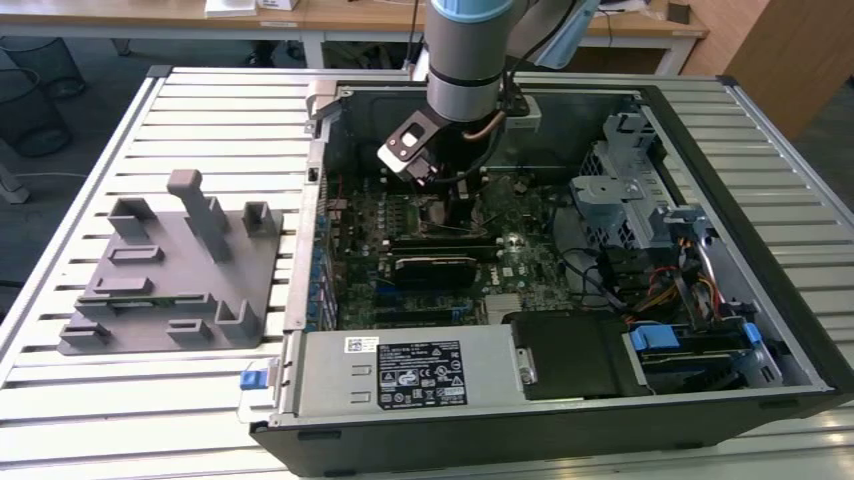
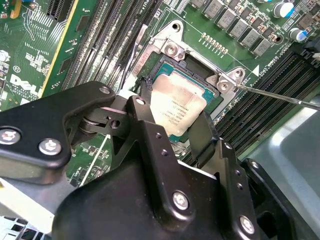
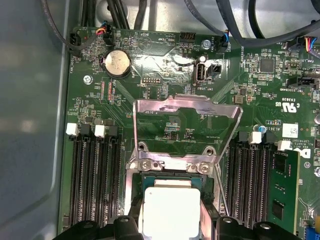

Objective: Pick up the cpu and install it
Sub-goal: 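Place the cpu into insertion slot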

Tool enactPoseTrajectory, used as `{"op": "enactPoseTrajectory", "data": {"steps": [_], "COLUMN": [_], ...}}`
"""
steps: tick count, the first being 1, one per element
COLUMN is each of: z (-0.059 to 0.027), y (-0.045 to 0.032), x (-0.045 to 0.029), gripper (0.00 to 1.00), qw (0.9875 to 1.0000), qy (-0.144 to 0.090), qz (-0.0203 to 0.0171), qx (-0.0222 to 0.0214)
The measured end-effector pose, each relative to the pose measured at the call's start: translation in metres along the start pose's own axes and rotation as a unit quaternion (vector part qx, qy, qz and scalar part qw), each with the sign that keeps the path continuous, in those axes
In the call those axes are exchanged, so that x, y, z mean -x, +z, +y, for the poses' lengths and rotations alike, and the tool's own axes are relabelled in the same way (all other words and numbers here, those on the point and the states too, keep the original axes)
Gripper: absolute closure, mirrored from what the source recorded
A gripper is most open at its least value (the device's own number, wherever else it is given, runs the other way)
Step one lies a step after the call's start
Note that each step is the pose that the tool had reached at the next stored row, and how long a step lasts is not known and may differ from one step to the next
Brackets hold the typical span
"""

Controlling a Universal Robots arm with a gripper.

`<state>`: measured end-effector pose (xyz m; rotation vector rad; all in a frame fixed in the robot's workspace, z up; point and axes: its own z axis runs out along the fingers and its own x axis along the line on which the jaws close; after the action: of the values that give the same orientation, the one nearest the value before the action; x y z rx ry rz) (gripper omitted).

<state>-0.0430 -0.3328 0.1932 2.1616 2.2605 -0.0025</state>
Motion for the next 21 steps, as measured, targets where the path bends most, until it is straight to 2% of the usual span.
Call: {"op": "enactPoseTrajectory", "data": {"steps": [10, 21], "z": [0.0, -0.0001], "y": [-0.0019, 0.0006], "x": [0.0, 0.0003], "gripper": [0.46, 0.46], "qw": [1.0, 0.9999], "qy": [0.002, 0.012], "qz": [0.0003, 0.0004], "qx": [0.0001, -0.0002]}}
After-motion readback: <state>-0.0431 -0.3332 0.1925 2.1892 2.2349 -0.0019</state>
